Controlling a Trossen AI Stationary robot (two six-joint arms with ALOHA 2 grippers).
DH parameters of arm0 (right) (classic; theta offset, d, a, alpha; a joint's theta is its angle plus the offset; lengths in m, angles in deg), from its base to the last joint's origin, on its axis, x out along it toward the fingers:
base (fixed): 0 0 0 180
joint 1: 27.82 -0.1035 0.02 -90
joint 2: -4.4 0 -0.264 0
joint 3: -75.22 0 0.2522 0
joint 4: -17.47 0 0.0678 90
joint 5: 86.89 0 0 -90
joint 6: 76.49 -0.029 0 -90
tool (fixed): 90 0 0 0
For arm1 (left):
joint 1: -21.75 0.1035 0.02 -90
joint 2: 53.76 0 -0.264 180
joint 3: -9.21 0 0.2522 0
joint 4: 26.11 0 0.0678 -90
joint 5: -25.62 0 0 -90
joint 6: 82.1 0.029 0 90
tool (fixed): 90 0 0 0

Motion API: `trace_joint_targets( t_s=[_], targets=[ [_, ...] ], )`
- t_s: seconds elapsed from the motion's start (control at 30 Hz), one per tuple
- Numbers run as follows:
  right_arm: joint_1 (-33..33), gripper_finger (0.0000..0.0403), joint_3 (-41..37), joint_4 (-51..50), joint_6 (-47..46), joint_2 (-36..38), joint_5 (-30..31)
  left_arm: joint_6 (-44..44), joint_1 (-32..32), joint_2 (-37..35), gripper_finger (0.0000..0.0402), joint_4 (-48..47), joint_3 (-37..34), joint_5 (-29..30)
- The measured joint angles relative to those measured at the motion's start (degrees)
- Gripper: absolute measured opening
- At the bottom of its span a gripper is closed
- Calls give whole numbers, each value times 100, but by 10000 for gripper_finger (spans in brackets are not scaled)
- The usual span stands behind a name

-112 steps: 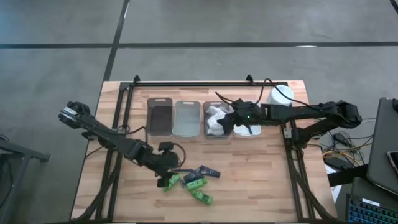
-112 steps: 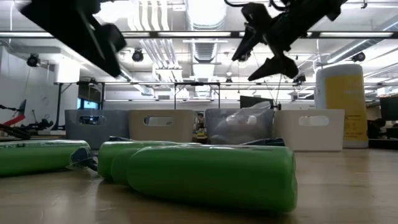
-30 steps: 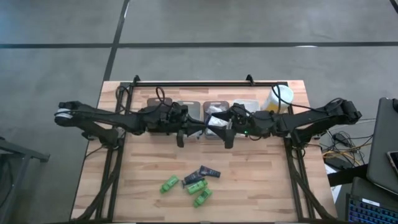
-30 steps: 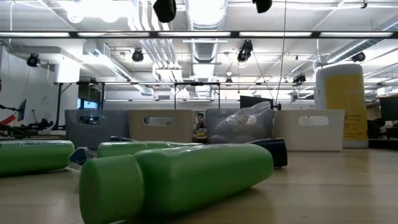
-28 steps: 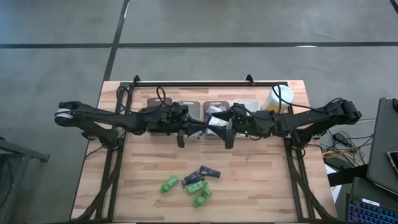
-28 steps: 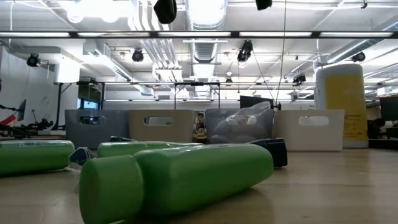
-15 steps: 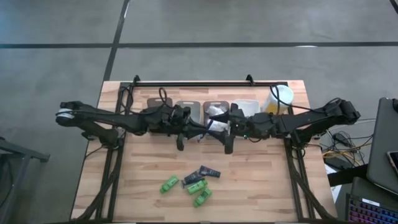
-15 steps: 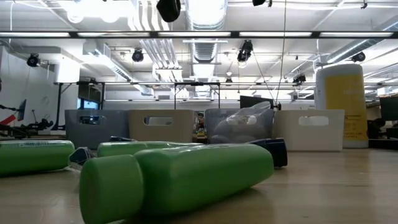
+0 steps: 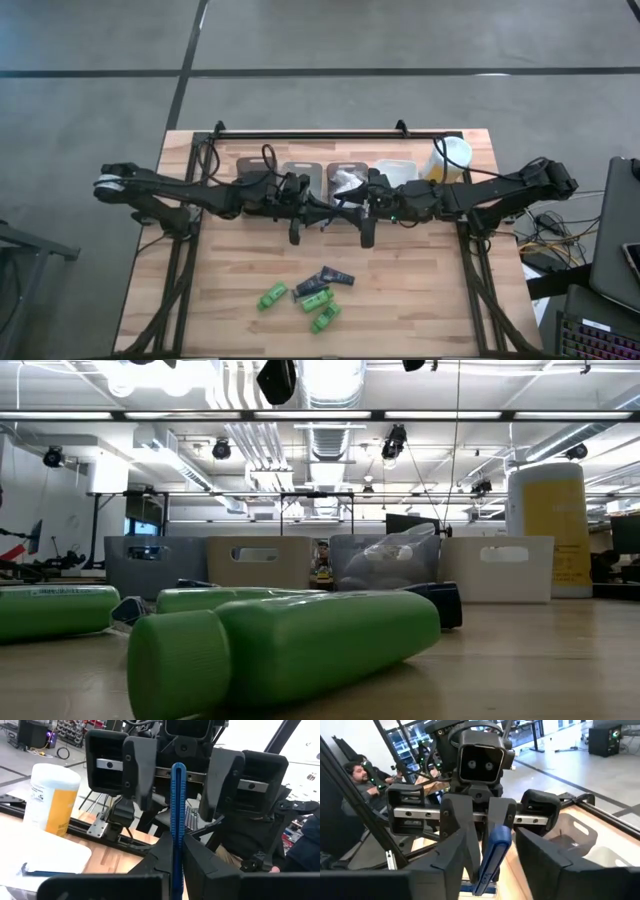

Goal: Pick & Place Travel size toiletries
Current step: Put the blue razor into the white bin

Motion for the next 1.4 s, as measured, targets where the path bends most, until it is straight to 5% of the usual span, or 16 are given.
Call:
trace_joint_targets(
  t_s=[0.57,1.0,1.4],
  targets=[
    [1,25,0,-82,-378,0,39,199,17,1,34,98,0,183],
    [7,25,-4,-1240,-477,256,890,-915,13,-42,118,-796,0,237],
    [57,30,-7,-2569,-1098,529,1722,-1266,13,-43,125,-1213,0,218]
  ],
)
